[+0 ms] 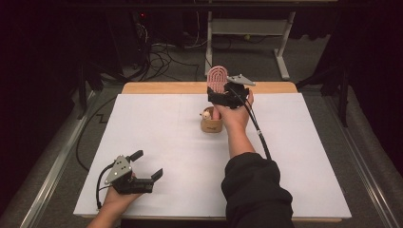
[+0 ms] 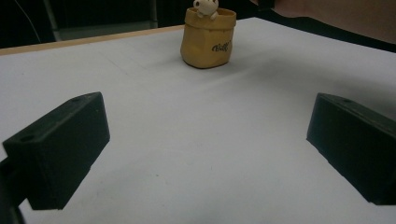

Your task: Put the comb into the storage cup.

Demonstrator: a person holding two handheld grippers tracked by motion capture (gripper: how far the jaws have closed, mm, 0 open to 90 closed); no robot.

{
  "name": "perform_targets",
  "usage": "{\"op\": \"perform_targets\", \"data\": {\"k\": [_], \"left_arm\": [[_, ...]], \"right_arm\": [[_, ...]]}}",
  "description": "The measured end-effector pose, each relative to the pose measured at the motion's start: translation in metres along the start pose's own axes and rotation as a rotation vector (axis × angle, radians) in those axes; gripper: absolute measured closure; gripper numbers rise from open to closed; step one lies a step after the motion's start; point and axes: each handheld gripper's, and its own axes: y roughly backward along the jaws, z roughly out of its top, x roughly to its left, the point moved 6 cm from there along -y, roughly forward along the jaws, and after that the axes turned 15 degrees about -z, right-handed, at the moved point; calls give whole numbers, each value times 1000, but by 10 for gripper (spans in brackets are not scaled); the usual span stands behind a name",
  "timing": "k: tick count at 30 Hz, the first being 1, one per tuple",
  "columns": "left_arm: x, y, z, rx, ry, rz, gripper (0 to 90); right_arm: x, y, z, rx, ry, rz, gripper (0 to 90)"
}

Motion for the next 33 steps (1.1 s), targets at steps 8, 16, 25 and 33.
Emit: {"op": "perform_targets", "data": {"k": [8, 16, 25, 33], "left_arm": [[0, 0, 0, 3, 2, 1, 0], [4, -2, -3, 30, 9, 29, 0], [5, -2, -4, 47, 24, 45, 0], [6, -2, -5, 51, 27, 48, 0]], "right_arm": [[1, 4, 0, 5, 24, 2, 3], [5, 13, 2, 3, 40, 10, 4], [7, 24, -5, 2, 57, 20, 3], [1, 36, -13, 0, 65, 24, 4]]}}
